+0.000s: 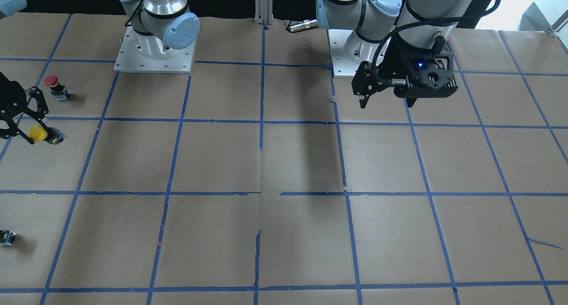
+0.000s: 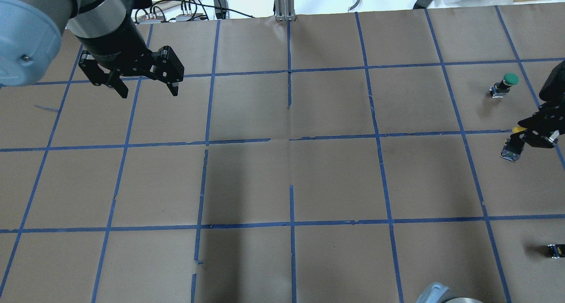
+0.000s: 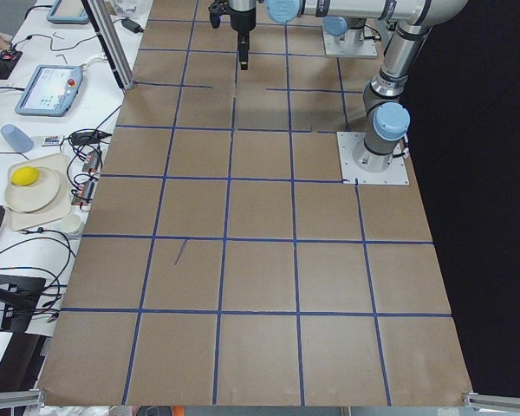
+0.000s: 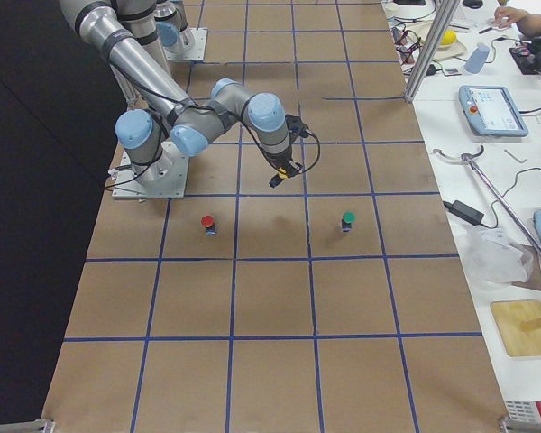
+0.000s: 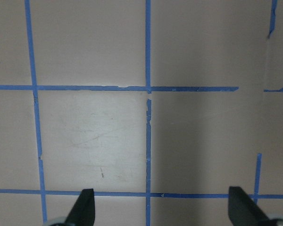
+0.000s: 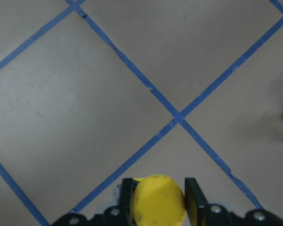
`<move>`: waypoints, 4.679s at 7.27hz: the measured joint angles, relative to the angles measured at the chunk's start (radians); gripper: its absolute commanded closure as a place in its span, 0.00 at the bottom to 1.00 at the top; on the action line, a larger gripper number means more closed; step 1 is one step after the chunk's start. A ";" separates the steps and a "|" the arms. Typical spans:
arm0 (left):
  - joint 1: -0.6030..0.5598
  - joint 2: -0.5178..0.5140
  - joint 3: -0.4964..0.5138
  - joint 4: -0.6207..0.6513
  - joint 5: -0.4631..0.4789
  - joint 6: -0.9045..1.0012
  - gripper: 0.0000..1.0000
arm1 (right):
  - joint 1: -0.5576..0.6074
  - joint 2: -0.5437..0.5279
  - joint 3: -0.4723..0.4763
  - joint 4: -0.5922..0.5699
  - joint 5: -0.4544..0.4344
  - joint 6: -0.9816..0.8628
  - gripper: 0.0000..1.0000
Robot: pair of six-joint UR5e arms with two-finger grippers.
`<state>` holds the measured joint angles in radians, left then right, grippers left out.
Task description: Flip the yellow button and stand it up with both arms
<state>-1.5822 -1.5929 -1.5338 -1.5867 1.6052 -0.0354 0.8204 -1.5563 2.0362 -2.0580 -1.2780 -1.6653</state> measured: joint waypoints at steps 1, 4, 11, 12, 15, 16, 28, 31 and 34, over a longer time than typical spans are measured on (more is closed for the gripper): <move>0.000 0.003 0.008 0.001 -0.003 0.003 0.00 | -0.041 0.040 0.000 -0.017 0.030 -0.090 0.84; -0.005 0.014 0.017 0.014 -0.005 0.008 0.00 | -0.127 0.151 0.001 -0.122 0.090 -0.323 0.84; -0.010 0.026 0.017 0.022 -0.007 0.011 0.00 | -0.188 0.204 0.013 -0.127 0.188 -0.456 0.34; -0.010 0.027 0.017 0.022 -0.007 0.011 0.00 | -0.189 0.204 0.018 -0.127 0.184 -0.457 0.13; -0.010 0.029 0.016 0.021 -0.007 0.011 0.00 | -0.192 0.201 0.020 -0.114 0.177 -0.443 0.02; -0.010 0.028 0.015 0.021 -0.007 0.011 0.00 | -0.191 0.198 0.016 -0.109 0.167 -0.412 0.01; -0.005 0.033 -0.004 0.020 -0.051 0.011 0.00 | 0.375 -0.134 -0.274 0.438 -0.114 1.358 0.00; -0.005 0.033 -0.002 0.020 -0.053 0.011 0.00 | 0.633 -0.156 -0.364 0.572 -0.234 1.785 0.00; -0.005 0.034 -0.002 0.019 -0.053 0.011 0.00 | 0.711 -0.158 -0.403 0.637 -0.295 1.901 0.00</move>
<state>-1.5872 -1.5586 -1.5356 -1.5677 1.5524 -0.0245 1.5316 -1.7140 1.6333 -1.4208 -1.5732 0.2358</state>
